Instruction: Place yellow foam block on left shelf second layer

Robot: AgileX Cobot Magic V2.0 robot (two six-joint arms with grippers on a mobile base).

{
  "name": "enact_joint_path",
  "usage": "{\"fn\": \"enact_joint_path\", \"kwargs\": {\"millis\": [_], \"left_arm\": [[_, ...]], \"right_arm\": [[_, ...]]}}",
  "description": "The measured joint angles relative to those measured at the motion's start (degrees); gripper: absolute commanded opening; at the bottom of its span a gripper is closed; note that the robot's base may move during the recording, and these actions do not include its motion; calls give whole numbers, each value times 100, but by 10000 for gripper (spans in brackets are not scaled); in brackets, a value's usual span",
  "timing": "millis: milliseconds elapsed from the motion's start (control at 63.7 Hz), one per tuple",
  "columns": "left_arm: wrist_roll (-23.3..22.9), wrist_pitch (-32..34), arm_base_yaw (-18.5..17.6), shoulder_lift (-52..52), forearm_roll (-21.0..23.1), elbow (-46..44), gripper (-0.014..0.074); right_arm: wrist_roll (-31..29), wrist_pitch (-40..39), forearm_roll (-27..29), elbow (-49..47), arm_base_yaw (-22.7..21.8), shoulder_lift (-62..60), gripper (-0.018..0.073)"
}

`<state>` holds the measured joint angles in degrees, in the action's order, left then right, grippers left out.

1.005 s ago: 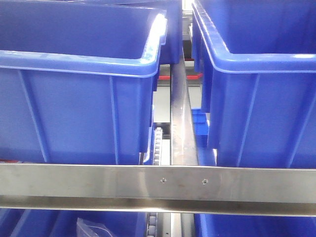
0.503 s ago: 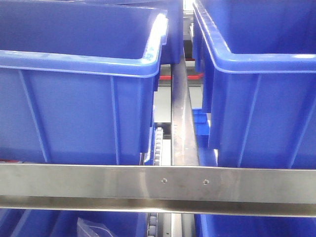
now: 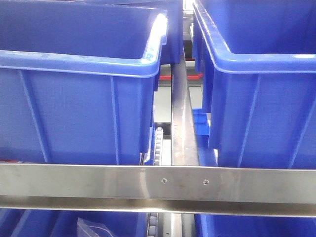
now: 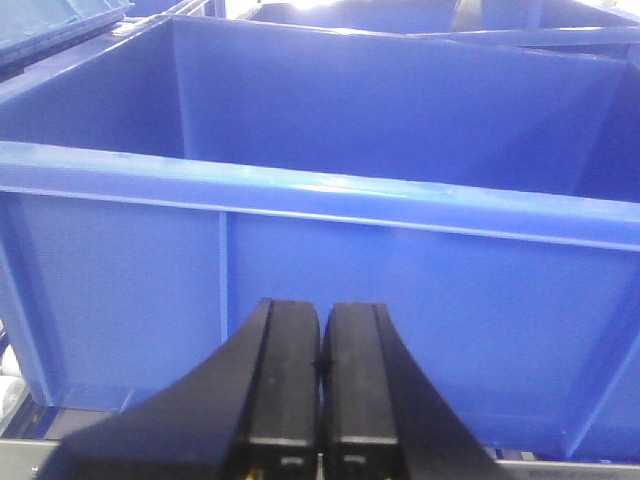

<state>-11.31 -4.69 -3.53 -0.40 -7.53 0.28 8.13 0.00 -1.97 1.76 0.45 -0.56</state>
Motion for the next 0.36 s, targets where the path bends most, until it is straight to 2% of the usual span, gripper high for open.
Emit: {"fn": "enact_joint_path", "kwargs": {"millis": [361], "left_arm": [[0,0,0,0,0,0,137]], "right_arm": [[0,0,0,0,0,0,56]]}}
